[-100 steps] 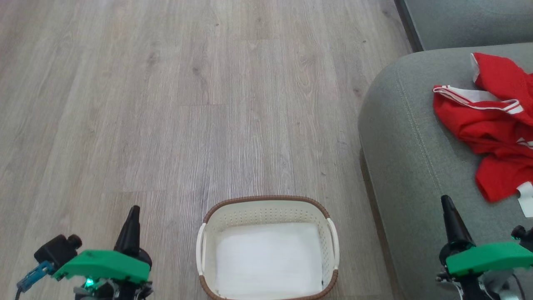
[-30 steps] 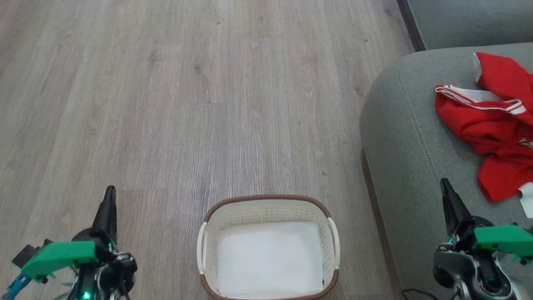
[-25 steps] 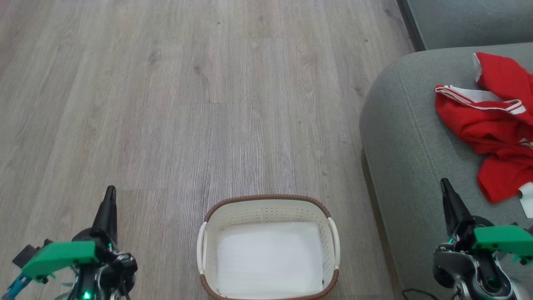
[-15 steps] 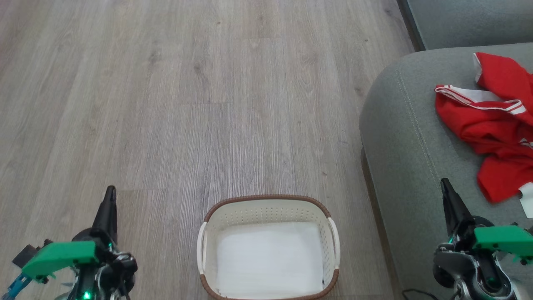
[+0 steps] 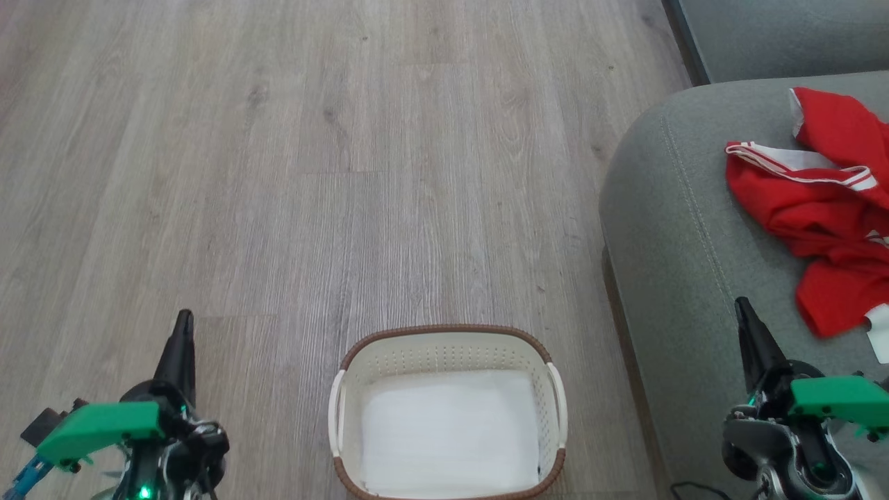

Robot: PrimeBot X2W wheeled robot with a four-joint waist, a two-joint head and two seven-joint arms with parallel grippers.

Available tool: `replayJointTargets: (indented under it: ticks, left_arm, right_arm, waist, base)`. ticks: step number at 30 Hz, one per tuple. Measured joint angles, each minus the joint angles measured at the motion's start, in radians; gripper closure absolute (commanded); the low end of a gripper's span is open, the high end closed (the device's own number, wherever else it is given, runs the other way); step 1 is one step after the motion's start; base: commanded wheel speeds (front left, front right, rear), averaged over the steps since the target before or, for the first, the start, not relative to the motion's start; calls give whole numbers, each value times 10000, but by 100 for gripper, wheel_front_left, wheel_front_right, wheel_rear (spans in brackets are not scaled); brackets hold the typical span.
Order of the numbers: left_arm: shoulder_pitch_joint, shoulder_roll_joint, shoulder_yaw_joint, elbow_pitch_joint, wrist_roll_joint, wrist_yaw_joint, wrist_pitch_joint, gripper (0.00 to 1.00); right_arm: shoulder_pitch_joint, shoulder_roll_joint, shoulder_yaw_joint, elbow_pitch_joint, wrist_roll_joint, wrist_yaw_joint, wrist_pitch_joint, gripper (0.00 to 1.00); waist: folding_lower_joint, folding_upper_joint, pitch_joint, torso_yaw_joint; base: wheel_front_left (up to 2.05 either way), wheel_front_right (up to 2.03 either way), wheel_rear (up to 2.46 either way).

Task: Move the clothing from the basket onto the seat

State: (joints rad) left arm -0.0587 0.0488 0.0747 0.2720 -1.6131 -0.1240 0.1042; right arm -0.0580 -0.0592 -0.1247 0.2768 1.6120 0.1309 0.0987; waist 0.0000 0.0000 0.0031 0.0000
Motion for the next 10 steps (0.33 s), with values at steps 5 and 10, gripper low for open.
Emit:
replayJointTargets:
  ticks: [5,10]
  left_arm:
    - [0,-2,2,0,0,0,0,100]
    - [0,-4,4,0,0,0,0,100]
  right_arm:
    - [0,4,-4,0,0,0,0,100]
    - [0,12,-6,0,0,0,42,100]
  waist:
    - [0,0,0,0]
    - [0,0,0,0]
  base:
    - [0,0,0]
    - [0,0,0]
